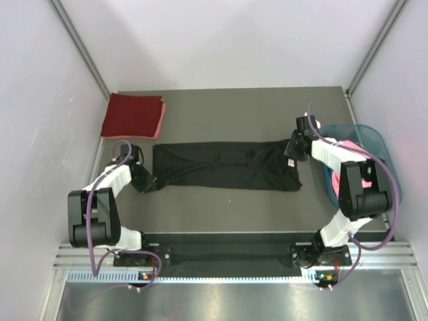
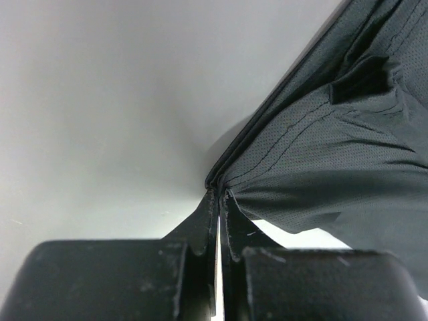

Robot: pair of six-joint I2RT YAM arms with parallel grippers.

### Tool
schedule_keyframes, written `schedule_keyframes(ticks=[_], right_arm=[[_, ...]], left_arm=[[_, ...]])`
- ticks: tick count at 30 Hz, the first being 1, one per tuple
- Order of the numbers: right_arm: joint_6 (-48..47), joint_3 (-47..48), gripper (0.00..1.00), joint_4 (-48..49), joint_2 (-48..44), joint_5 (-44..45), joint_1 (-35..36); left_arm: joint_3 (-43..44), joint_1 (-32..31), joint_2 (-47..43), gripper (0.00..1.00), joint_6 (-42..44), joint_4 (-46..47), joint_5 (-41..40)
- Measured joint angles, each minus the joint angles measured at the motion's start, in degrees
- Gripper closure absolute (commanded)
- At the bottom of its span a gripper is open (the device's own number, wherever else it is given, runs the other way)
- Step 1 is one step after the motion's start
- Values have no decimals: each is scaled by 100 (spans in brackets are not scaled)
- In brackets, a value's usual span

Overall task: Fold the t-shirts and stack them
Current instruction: Fold the tshirt

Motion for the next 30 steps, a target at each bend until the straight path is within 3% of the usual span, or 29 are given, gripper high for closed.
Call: schedule_keyframes(ticks=[7,15,25,30], right_arm=[[-249,608,66,247,997,-44,-48],[-938,1145,65,439,1471,-319,-83],[-1716,3362,64,-37,2951,-728,-105],[-1996,4251,63,-365,3477,-881,-109]], left_arm=[[-26,0,-26,100,-59,-26,17],[-42,-2,-175,100,-160,-144,-42],[-487,-61,-828,100,-560,-63,522],[-706,-511,-835,96,-876,-2,686]])
